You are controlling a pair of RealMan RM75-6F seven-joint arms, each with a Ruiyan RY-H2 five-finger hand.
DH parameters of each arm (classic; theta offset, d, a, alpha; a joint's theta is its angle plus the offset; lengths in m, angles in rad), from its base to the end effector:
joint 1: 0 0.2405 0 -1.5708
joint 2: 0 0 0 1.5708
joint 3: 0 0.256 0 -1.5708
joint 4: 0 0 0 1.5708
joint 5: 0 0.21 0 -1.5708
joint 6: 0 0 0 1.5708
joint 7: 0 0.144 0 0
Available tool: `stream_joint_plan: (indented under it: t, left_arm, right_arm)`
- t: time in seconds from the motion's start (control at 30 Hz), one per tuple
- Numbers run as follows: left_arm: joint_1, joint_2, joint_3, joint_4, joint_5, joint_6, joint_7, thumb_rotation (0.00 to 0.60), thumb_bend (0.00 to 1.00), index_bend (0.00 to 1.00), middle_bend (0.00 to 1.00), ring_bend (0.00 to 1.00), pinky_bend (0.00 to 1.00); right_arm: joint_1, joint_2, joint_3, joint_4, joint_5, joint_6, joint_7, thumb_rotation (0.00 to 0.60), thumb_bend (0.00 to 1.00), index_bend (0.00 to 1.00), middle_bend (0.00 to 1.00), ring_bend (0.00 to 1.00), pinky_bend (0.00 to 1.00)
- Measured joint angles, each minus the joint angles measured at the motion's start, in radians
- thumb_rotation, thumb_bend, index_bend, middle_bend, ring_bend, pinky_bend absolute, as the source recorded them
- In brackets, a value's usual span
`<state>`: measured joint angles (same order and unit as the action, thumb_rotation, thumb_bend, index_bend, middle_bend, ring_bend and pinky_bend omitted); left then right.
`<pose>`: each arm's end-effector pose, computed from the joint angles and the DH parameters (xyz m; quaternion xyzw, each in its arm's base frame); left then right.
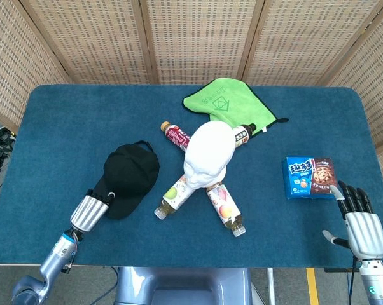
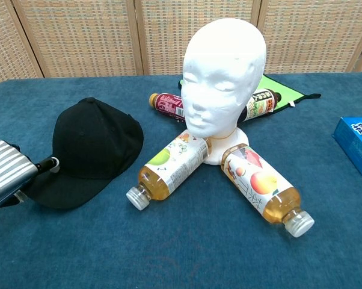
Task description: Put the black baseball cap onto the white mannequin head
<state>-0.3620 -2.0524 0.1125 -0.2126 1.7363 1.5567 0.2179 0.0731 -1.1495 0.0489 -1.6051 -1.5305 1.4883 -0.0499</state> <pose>-0.2964 0.2550 -0.0457 -0.7851 0.0070 -0.2986 0.5426 -0.3076 -0.1770 0.1486 0.6057 -0.3761 0.3845 0.5864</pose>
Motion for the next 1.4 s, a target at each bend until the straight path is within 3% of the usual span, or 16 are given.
stream_joint_plan:
  t: [0.43,0.73,1.07,1.4]
  left_arm:
    - [-0.078,0.129,0.017,-0.062,0.039,0.166,0.123,0.600,0.75,0.89,0.88,0.86,0.73]
    - [-0.157,0.286,-0.029,-0.214,0.039,0.289,0.184,0.600,0.74,0.89,0.88,0.86,0.72]
    - [-0.233,0.484,-0.094,-0.487,0.032,0.292,0.291,0.600,0.73,0.89,0.88,0.86,0.72]
    - [-0.328,0.578,-0.183,-0.729,0.021,0.201,0.373,0.600,0.72,0.89,0.88,0.86,0.72]
  right_arm:
    - [-0.003,0.006,0.003,-0.006,-0.007,0.015,0.012,0.600,0.04,0.05,0.00,0.00,0.00]
    - [-0.004,0.006,0.004,-0.008,-0.014,0.024,0.014,0.600,0.04,0.05,0.00,0.00,0.00]
    - [-0.003,0.006,0.005,-0.006,-0.016,0.023,0.022,0.600,0.04,0.05,0.00,0.00,0.00]
    - [-0.005,0.011,0.010,-0.004,-0.007,0.026,0.037,0.600,0.03,0.05,0.00,0.00,0.00]
